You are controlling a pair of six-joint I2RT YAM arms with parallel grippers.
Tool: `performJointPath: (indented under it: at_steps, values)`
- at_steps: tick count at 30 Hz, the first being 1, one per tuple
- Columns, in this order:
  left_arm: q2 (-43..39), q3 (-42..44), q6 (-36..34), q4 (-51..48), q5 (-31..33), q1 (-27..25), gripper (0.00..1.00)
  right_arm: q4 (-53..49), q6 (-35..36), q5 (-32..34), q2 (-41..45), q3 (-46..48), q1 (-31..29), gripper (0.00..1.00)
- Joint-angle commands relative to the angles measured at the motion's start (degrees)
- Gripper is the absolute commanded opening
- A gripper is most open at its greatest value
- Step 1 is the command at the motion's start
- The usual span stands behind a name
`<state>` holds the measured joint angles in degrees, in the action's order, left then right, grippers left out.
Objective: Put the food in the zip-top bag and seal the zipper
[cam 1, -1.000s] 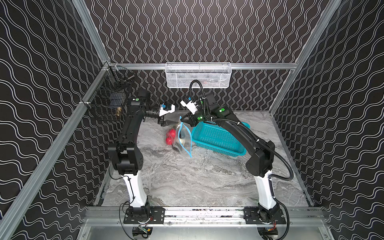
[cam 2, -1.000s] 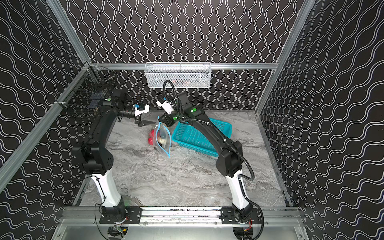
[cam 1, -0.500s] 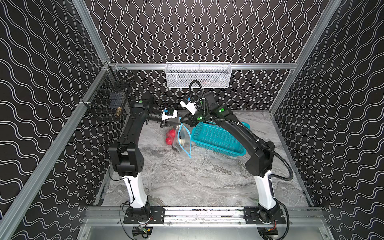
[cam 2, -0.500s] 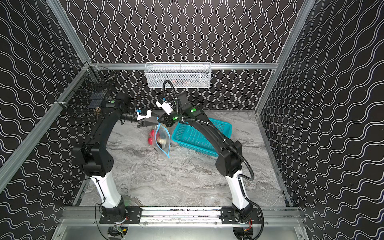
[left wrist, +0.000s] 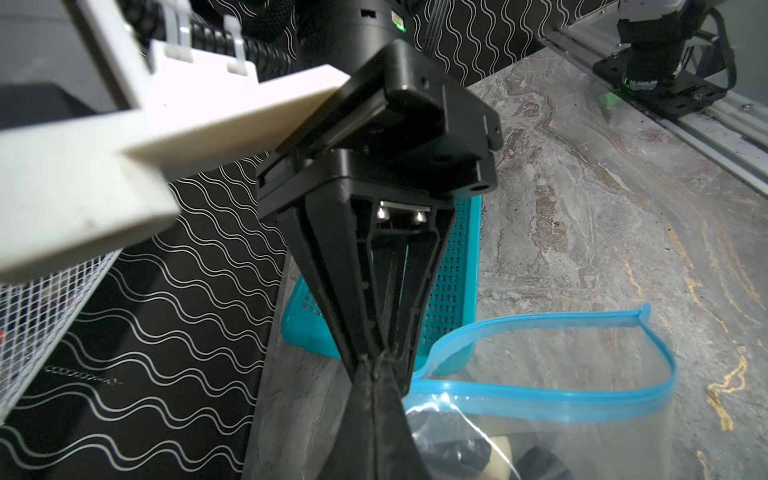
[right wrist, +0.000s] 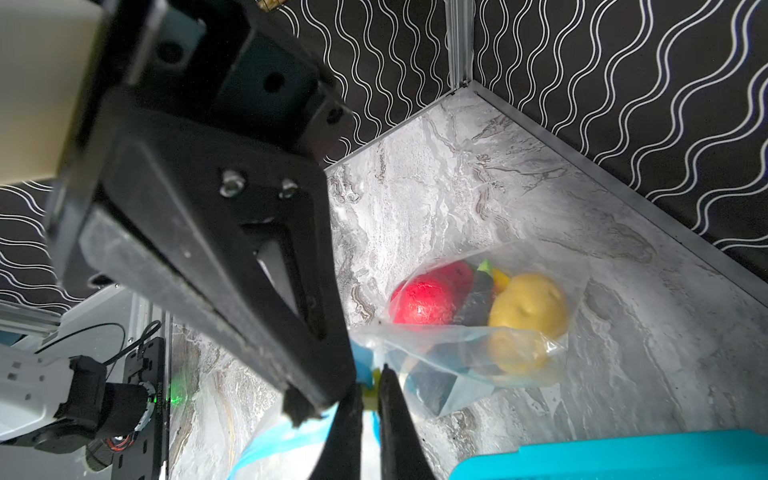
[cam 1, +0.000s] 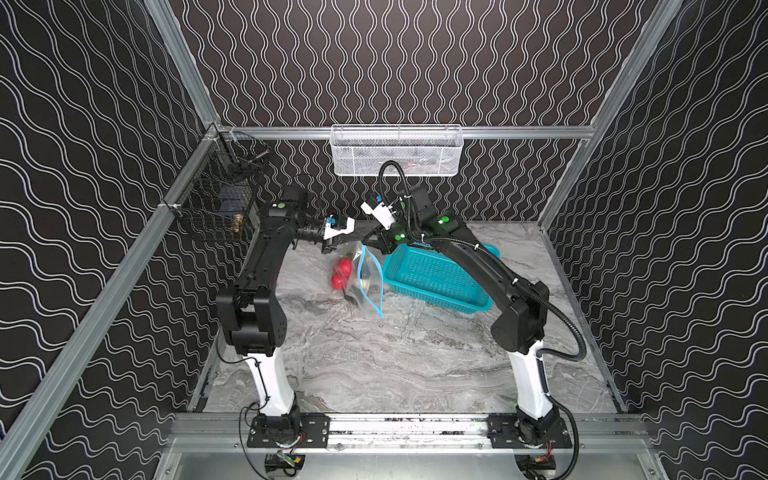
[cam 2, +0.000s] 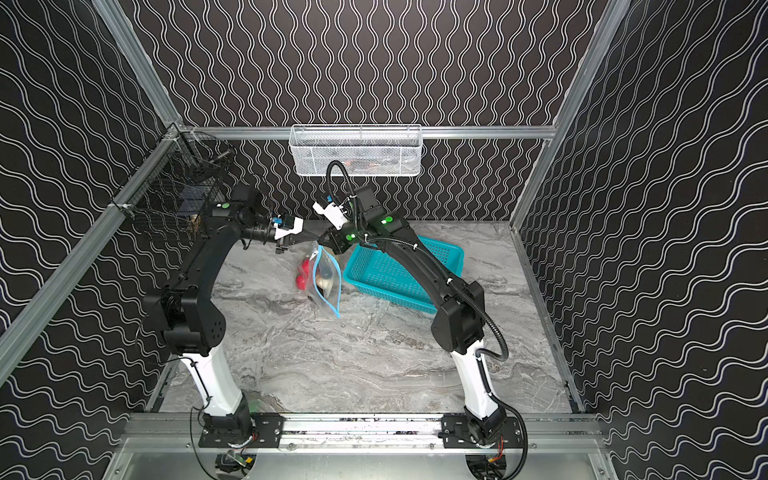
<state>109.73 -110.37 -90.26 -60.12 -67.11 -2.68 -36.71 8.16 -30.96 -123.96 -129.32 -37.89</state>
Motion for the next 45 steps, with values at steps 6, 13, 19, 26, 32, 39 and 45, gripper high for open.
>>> performJointPath:
  at_steps: [6, 13, 19, 26, 32, 39, 45]
  values:
    - [-2.34, 3.60, 13.07, 11.30, -0.24, 0.01, 0.00, 2.37, 0.63, -0.78, 0.90, 0.44, -0.10, 0.09]
    - [-3.34, 5.38, 22.87, 17.79, 2.00, -0.05, 0.00, 4.16, -0.08, -0.50, 1.96, 2.25, -0.10, 0.09]
    - [-3.41, 5.56, 20.33, 16.15, 1.79, -0.04, 0.00, 4.55, 0.01, -1.03, 2.18, 2.43, -0.18, 0.09]
    - [-1.74, 1.65, 20.73, 11.99, 1.35, 0.04, 0.34, 3.86, 0.26, -1.12, 1.80, 1.88, -0.11, 0.09]
    - [2.24, -5.89, 10.59, -0.35, 0.14, 0.89, 0.64, 3.10, 0.91, -2.17, 2.15, 2.48, -0.17, 0.09]
    - [4.34, -9.92, -4.41, -14.71, 1.03, 1.10, 0.62, -0.35, 2.95, -1.65, 2.17, 0.83, -0.16, 0.09]
    - [3.03, -7.56, -9.54, -16.28, 2.85, 1.10, 0.58, -1.42, 4.04, -1.32, 2.15, 0.64, -0.17, 0.09]
